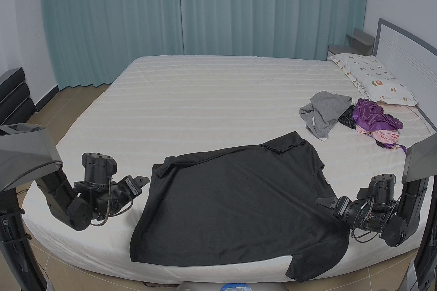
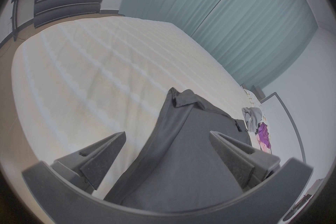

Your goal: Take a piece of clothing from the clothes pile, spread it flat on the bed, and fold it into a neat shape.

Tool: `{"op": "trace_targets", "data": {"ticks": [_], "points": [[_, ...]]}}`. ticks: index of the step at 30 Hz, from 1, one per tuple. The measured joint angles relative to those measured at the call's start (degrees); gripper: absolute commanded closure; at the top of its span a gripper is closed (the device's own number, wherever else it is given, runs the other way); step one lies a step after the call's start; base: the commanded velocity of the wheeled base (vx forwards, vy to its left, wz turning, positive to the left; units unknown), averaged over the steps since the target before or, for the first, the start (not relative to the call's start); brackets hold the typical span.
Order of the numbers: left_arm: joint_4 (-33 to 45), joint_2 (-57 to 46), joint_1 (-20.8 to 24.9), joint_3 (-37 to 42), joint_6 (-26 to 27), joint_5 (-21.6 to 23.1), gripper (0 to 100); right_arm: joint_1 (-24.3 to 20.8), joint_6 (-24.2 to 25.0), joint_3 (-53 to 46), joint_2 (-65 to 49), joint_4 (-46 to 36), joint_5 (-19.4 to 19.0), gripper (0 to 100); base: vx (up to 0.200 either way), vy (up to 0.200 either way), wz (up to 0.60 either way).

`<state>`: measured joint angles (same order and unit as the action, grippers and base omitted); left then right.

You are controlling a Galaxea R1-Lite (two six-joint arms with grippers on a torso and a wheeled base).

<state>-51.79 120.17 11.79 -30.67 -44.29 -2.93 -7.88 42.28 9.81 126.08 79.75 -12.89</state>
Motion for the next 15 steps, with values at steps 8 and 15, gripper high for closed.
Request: {"op": "trace_targets", "data": {"ticks": [8,15], "points": [[3.3,7.4,1.3,-14.6,-0.2,0.0,0,-0.5,0.0,0.0,0.2,0.0,-0.1,0,0.000,0.000,0.00],[9.5,14.7,2.9,-30.1,-0.2,0.0,0,-0.9,0.0,0.0,0.6,0.0,0.0,0,0.000,0.000,0.00]]}}
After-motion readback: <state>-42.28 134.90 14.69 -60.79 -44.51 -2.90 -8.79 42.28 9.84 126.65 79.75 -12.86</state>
